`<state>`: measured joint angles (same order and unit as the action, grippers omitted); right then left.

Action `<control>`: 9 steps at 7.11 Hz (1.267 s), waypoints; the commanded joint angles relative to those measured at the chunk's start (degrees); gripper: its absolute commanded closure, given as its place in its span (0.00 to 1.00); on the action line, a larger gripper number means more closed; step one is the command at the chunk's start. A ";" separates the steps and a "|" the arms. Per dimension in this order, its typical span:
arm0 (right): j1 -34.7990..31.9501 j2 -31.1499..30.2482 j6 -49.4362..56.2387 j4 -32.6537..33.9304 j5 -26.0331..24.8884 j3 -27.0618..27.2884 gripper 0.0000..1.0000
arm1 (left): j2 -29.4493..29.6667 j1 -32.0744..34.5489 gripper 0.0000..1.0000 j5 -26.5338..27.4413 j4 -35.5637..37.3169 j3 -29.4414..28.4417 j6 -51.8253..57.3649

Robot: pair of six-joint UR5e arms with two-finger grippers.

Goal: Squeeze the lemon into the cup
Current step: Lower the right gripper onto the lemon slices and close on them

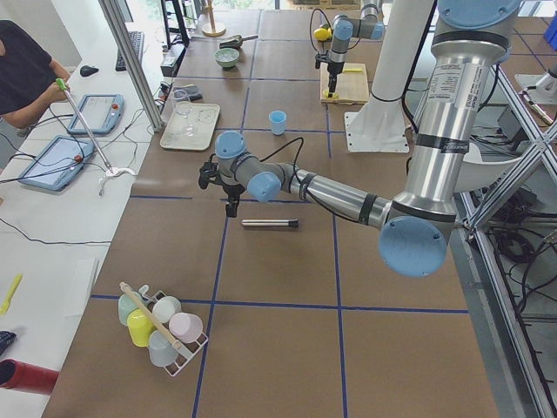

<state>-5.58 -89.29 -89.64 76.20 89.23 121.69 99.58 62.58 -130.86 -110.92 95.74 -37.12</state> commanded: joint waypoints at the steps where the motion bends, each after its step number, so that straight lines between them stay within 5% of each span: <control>1: 0.04 0.69 -0.01 0.00 0.16 -0.58 0.00 | 0.00 0.09 0.00 -0.01 0.00 0.06 0.12; 2: 0.13 0.70 0.08 0.00 0.42 -0.58 0.00 | 0.00 0.00 0.00 -0.01 0.00 0.06 0.12; 5: -0.22 1.14 0.08 0.00 0.60 -0.41 0.46 | 0.00 0.00 0.00 -0.01 0.00 0.15 0.12; 6: -0.57 1.05 0.08 0.00 0.68 -0.23 0.53 | 0.09 0.09 0.00 -0.01 0.00 0.06 0.12; 9: -1.19 0.96 0.08 0.09 0.69 0.12 0.53 | 0.18 0.00 0.00 -0.01 0.00 0.32 -0.32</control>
<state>-6.46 -88.32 -89.56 76.28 89.91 121.62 99.72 62.59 -130.87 -110.92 95.94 -37.26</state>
